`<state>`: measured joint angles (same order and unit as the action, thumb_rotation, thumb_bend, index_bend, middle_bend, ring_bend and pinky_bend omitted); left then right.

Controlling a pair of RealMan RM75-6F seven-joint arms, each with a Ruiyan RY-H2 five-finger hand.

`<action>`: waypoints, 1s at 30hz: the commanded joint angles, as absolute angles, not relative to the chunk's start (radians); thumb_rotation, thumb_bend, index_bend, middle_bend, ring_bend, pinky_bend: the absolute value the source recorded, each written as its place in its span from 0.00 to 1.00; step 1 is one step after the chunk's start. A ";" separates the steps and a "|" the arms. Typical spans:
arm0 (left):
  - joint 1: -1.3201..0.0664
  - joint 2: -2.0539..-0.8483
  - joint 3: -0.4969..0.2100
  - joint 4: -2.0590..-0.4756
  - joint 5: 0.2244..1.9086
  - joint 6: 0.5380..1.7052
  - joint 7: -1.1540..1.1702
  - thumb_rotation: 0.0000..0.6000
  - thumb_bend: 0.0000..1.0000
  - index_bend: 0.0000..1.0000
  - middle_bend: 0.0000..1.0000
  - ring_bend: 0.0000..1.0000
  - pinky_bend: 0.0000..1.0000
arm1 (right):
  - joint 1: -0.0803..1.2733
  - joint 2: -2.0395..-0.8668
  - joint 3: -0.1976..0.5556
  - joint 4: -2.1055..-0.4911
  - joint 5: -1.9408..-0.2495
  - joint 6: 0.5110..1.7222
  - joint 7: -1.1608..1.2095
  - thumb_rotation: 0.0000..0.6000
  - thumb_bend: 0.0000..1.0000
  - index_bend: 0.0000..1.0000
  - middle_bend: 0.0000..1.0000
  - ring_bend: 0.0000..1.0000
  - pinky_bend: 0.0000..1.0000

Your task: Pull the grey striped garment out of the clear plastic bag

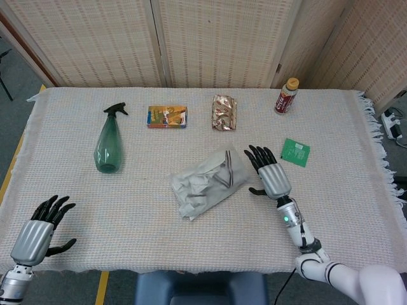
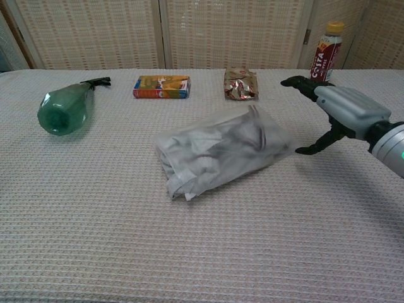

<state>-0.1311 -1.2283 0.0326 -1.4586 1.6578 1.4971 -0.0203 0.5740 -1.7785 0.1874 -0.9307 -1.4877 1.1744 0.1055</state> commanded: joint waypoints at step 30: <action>-0.273 -1.585 0.006 -1.341 1.791 1.427 -0.015 0.93 0.23 0.43 0.67 0.53 0.75 | 0.300 -1.334 0.139 -1.477 -1.466 1.397 0.256 1.00 0.12 0.18 0.00 0.00 0.00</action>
<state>-0.2505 -1.5478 0.0250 -1.3648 1.7869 1.4318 -0.0143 0.3716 -1.3483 0.1844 -1.4658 -1.3946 1.2953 0.2587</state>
